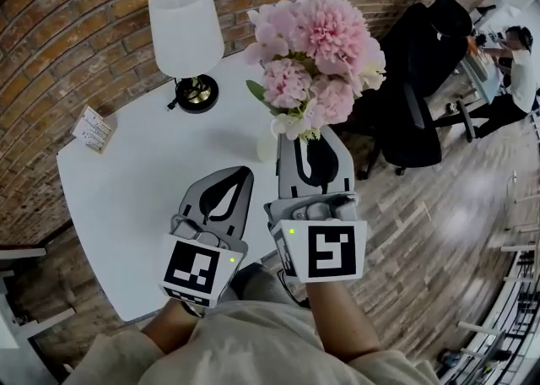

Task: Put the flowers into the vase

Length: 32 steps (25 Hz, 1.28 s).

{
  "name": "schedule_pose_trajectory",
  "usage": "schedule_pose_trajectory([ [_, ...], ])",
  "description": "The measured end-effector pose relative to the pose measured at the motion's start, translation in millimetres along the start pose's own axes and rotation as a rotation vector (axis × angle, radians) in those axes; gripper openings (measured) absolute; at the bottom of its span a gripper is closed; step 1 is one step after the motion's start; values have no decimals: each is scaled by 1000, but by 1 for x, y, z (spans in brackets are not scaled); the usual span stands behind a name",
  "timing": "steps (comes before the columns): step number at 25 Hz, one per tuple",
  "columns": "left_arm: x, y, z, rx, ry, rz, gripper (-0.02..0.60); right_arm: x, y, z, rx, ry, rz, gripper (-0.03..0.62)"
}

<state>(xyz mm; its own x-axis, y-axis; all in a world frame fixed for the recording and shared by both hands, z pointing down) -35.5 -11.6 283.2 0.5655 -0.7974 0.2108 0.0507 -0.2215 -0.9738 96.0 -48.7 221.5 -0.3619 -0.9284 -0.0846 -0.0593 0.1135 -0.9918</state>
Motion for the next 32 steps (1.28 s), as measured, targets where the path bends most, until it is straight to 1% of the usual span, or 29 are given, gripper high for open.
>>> schedule_pose_trajectory([
  [4, 11, 4, 4, -3, -14, -12, 8, 4, 1, 11, 9, -6, 16, 51],
  [11, 27, 8, -8, -10, -27, -19, 8, 24, 5, 20, 8, -14, 32, 51],
  [15, 31, 7, -11, 7, -33, -15, 8, 30, 6, 22, 5, -19, 46, 51],
  [25, 39, -2, -13, 15, -48, -30, 8, 37, -10, 27, -3, -33, 60, 51],
  [32, 49, -2, -15, -8, -59, -55, 8, 44, -28, 32, 19, -48, 53, 51],
])
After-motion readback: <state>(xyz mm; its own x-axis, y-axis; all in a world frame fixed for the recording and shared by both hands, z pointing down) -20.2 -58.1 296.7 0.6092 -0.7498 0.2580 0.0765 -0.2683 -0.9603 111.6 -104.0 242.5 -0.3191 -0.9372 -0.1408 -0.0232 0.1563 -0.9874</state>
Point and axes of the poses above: the fingertips, and each gripper's own axes: x forward along the fingers, z to its right, y out of its top, the point moved 9 cm from there along -x, backward along the fingers, and after that the axes turned 1 degree about -z, right-handed, at the moved point
